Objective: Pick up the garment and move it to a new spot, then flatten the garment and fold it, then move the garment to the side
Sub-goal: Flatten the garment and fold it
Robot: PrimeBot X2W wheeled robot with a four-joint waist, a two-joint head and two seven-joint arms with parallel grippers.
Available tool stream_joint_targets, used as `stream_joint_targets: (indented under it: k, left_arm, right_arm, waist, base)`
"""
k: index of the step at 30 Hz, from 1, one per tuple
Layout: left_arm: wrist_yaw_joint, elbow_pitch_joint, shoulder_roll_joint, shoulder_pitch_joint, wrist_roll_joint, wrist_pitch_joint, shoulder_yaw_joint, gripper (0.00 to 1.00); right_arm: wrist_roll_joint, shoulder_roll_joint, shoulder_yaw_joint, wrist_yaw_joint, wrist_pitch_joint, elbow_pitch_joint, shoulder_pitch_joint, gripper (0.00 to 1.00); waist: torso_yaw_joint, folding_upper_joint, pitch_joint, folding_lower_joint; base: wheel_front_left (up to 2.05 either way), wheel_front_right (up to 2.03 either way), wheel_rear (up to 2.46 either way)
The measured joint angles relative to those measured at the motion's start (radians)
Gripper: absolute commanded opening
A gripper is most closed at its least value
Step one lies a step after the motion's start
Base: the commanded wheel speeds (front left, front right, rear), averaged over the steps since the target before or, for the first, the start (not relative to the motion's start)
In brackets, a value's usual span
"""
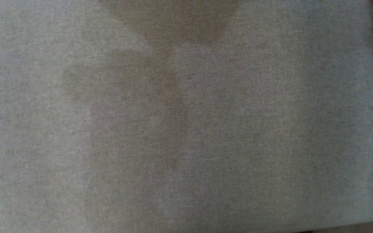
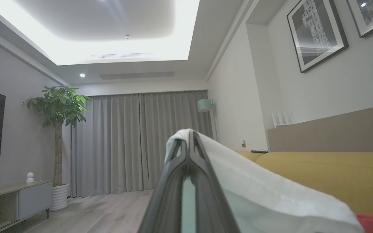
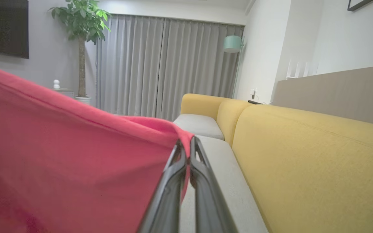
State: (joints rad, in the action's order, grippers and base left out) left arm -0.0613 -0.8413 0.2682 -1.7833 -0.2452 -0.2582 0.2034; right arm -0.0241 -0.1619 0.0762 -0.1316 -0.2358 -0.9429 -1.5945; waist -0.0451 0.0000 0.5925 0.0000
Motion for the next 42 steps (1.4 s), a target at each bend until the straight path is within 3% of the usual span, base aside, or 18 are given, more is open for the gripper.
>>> stream_joint_targets:
  k: [6,12,17,23,33,39,42]
  left_arm:
    - [-0.028,0.067,-0.022,0.032,0.019,-0.003,-0.006,0.0]
    - [-0.051,0.094,-0.019,0.225,0.04,-0.003,-0.005,0.0]
    - [-0.064,0.109,-0.001,0.44,0.032,-0.003,0.042,0.0]
    - [-0.071,0.064,0.035,0.676,-0.075,-0.002,0.207,0.0]
    - [-0.071,0.136,0.178,1.01,-0.25,0.069,0.463,0.0]
    - [-0.071,0.233,0.253,1.166,-0.306,0.132,0.532,0.0]
    - [-0.071,0.313,0.298,1.23,-0.343,0.182,0.553,0.0]
  right_arm:
    - [0.053,0.012,-0.034,0.0,-0.018,-0.08,0.007,0.0]
    - [0.07,0.012,-0.021,0.0,-0.02,-0.11,0.093,0.0]
    - [0.077,-0.004,0.09,0.0,-0.02,-0.183,0.241,0.0]
    - [0.038,-0.022,0.26,0.0,-0.02,-0.284,0.362,0.0]
    - [-0.195,-0.04,0.57,0.0,0.066,-0.302,0.627,0.0]
    - [-0.379,-0.111,0.741,0.0,0.177,-0.167,0.752,0.0]
    - [-0.494,-0.183,0.844,0.0,0.24,-0.057,0.798,0.0]
  waist:
    - [0.002,0.0,0.025,0.0]
    - [0.008,0.0,0.012,0.0]
    - [0.01,0.0,-0.053,0.0]
    - [0.014,0.0001,-0.155,-0.0001]
    - [0.03,0.0001,-0.374,-0.0005]
    - [0.038,0.0001,-0.472,-0.0003]
    - [0.041,0.0001,-0.523,-0.0003]
  base:
    - [0.0,0.0,0.0]
    - [0.0,0.0,0.0]
    - [0.0,0.0,0.0]
    - [0.0,0.0,0.0]
    - [0.0,0.0,0.0]
    - [0.0,0.0,0.0]
    - [0.0,0.0,0.0]
